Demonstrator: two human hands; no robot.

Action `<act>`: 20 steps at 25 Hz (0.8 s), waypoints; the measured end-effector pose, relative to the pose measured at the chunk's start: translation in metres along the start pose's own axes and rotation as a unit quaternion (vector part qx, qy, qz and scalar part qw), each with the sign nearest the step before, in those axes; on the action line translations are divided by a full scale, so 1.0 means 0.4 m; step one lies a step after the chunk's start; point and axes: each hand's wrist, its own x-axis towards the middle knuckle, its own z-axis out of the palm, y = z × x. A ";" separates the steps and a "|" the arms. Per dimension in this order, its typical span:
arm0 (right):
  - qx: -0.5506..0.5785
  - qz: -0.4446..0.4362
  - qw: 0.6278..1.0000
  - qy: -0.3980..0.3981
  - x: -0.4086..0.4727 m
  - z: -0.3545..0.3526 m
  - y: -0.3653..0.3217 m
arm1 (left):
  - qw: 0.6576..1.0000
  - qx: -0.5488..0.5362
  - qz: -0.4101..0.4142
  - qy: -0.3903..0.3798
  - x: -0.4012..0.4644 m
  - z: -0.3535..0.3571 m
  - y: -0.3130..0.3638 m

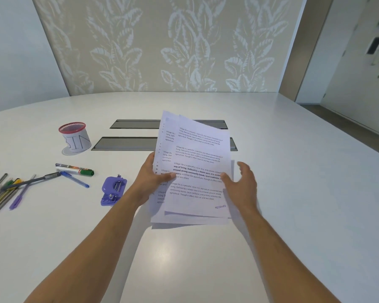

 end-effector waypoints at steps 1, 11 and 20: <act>0.062 0.054 0.996 -0.024 0.026 -0.021 -0.001 | 1.000 -0.014 0.017 -0.011 -0.003 -0.003 0.011; 0.395 -0.036 0.890 -0.226 0.132 -0.106 -0.109 | 0.992 -0.004 0.124 -0.017 0.004 0.022 0.120; 0.363 -0.163 0.900 -0.177 0.159 -0.142 -0.207 | 0.977 0.005 0.210 0.046 0.029 0.045 0.217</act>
